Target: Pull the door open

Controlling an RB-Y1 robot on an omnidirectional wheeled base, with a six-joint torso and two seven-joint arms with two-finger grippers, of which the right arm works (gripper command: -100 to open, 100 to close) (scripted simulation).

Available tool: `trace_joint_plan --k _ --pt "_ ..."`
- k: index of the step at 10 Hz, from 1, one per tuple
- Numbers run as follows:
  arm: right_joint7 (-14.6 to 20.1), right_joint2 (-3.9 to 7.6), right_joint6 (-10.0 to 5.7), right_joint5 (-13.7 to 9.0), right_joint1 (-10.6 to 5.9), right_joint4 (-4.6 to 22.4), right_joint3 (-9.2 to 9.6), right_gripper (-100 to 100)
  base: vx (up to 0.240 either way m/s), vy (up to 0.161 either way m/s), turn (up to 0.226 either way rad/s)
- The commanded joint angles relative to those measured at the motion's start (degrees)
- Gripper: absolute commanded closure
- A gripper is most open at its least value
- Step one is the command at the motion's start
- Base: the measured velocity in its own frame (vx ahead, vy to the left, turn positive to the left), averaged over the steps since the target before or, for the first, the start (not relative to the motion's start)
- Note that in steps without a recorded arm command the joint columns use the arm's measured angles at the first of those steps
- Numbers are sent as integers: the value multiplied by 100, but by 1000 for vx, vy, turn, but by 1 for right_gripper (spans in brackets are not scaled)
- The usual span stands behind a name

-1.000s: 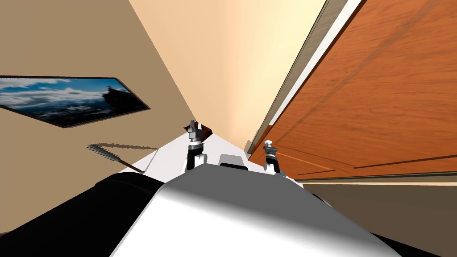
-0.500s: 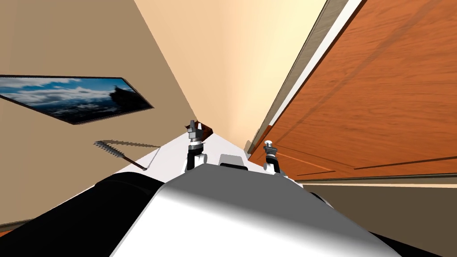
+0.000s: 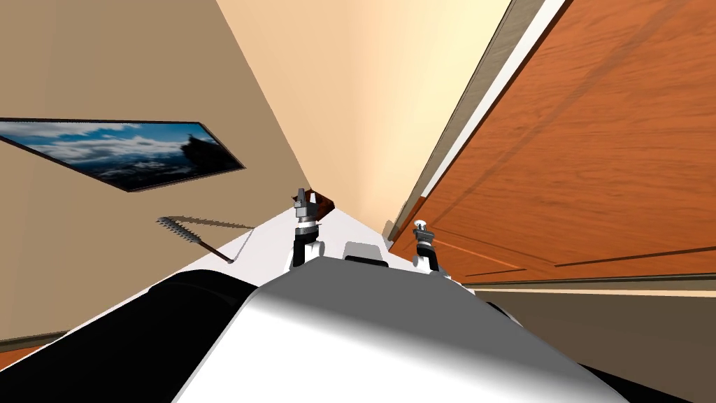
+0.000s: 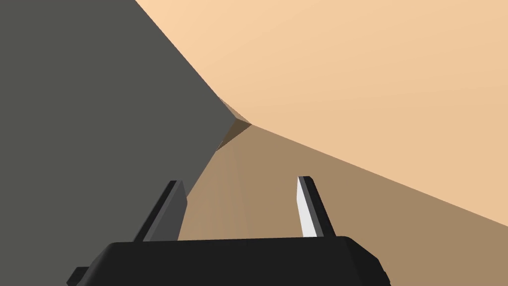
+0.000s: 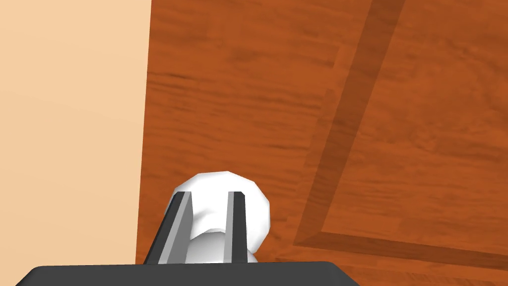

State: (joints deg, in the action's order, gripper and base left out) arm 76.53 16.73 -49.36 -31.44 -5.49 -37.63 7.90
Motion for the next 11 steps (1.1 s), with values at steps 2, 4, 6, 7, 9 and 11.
trace_joint_plan --k 2,4,6,7,9,11 --pt "283 -59 82 -85 43 94 74 100 -41 -30 46" --pt "538 -57 94 -175 38 93 99 100 -48 -41 73" --pt "708 -56 102 -235 34 92 115 100 -53 -39 53" --pt "708 -56 102 -235 34 66 115 100 -33 -22 15" --pt "708 -56 102 -235 34 87 115 100 -3 -2 0" --pt "698 -16 11 -234 -24 3 82 100 1 2 -10"
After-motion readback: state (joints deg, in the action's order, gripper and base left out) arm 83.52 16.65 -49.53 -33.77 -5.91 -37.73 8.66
